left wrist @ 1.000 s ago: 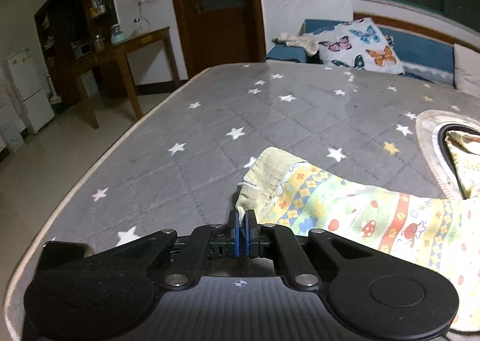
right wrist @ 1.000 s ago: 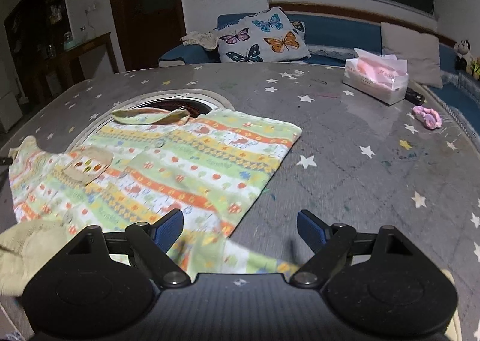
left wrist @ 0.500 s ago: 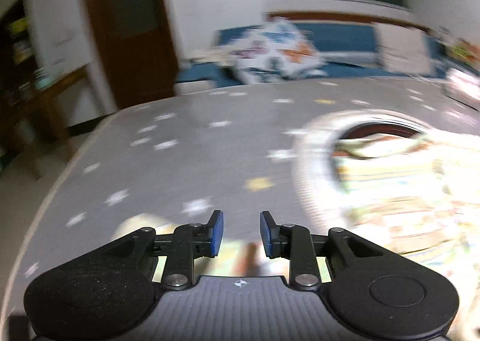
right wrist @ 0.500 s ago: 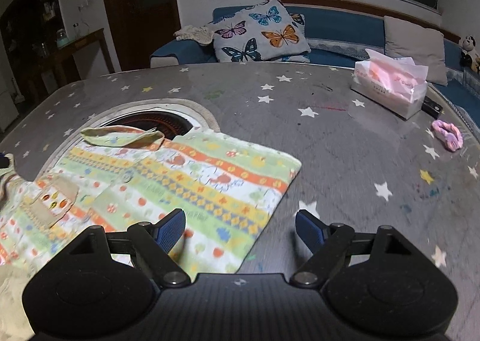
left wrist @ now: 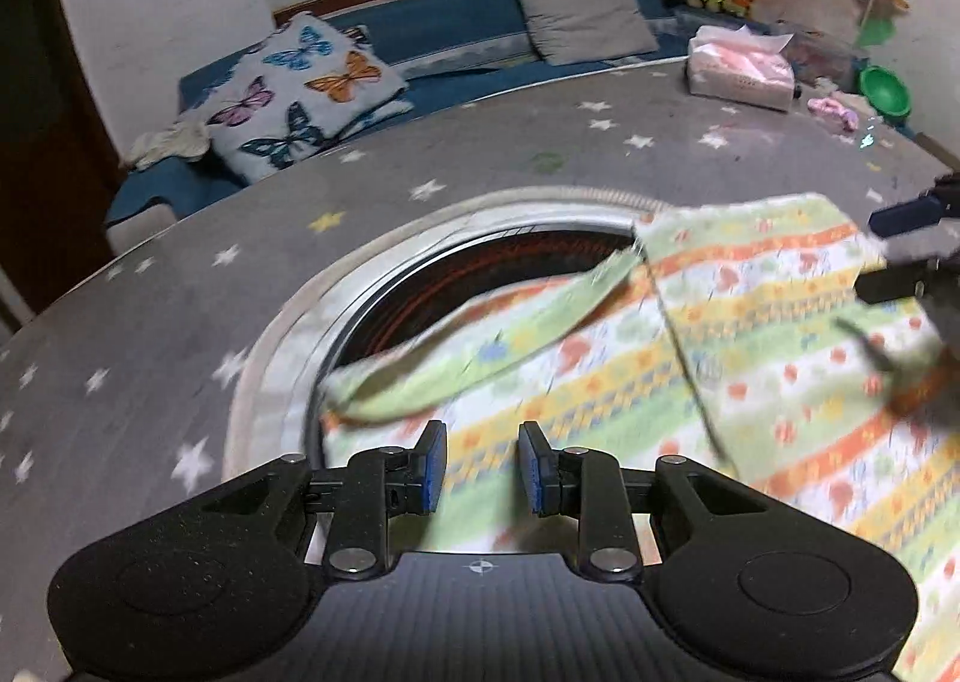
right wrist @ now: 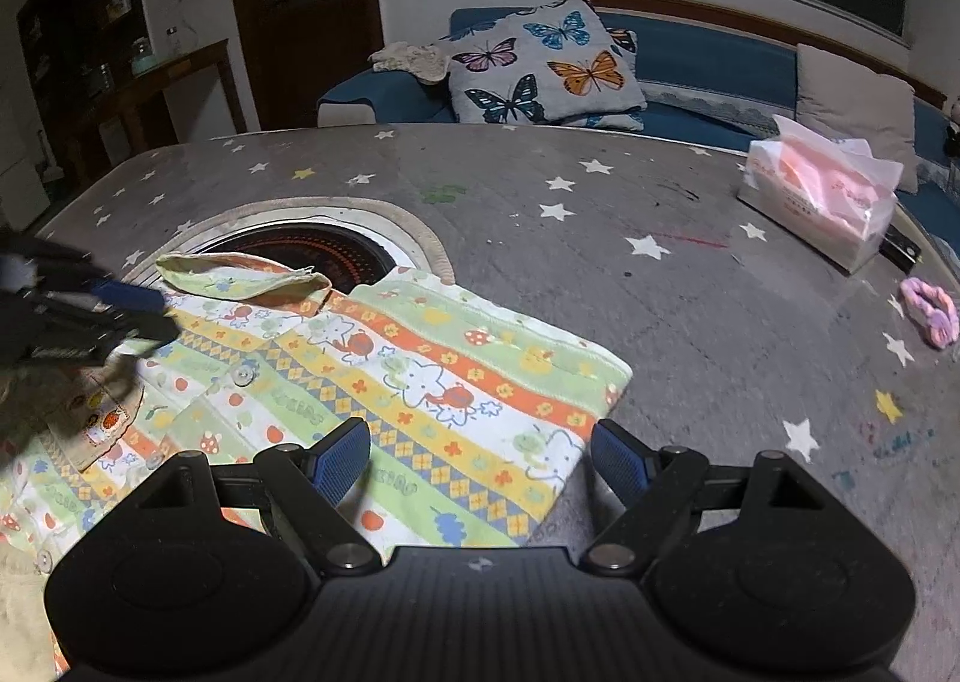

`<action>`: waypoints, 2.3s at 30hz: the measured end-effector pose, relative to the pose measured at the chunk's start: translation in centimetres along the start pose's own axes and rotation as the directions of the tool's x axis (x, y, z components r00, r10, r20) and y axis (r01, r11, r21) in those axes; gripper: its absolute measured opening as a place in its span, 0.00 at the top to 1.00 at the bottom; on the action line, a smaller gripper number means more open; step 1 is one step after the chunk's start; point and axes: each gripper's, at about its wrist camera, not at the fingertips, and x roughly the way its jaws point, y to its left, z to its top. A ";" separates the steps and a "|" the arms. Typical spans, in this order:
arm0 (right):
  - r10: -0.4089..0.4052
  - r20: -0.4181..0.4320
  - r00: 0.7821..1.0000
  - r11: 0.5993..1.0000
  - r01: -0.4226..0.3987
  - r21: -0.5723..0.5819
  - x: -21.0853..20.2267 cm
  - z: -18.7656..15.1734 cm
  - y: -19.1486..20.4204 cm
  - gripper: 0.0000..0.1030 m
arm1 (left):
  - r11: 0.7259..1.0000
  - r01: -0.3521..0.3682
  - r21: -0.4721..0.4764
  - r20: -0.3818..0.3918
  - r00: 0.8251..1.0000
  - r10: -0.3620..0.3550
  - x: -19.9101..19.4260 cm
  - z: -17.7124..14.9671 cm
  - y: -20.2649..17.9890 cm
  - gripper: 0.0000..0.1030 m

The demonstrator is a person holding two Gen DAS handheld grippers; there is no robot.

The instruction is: Fold clothes

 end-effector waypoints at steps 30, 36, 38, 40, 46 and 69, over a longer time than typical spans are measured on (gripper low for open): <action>-0.021 -0.002 1.000 0.993 0.021 0.117 2.7 1.9 -3.0 0.83 | 0.989 -0.051 -0.141 0.039 0.998 0.057 2.2 1.2 6.1 0.75; -0.033 0.008 0.999 0.996 0.032 0.086 4.1 3.6 -2.3 0.93 | 0.984 -0.134 -0.119 0.085 0.986 0.145 2.1 1.8 5.8 0.97; -0.034 0.023 0.999 0.997 0.033 0.074 4.5 4.6 -2.1 0.93 | 0.978 -0.159 -0.138 0.108 0.979 0.175 1.7 1.9 6.4 0.97; -0.037 0.043 0.998 0.998 0.035 0.047 5.2 6.0 -1.7 0.93 | 0.971 -0.181 -0.158 0.121 0.972 0.201 1.5 2.1 7.2 0.97; -0.064 0.022 0.998 0.998 0.064 -0.009 8.4 8.7 -0.9 0.80 | 0.951 -0.223 -0.216 0.095 0.964 0.248 2.6 2.3 9.1 0.94; 0.134 -0.075 0.988 0.945 -0.150 -0.290 -0.9 -1.7 10.5 0.21 | 0.925 -0.316 -0.209 0.061 0.940 0.335 -8.5 -9.1 4.6 0.43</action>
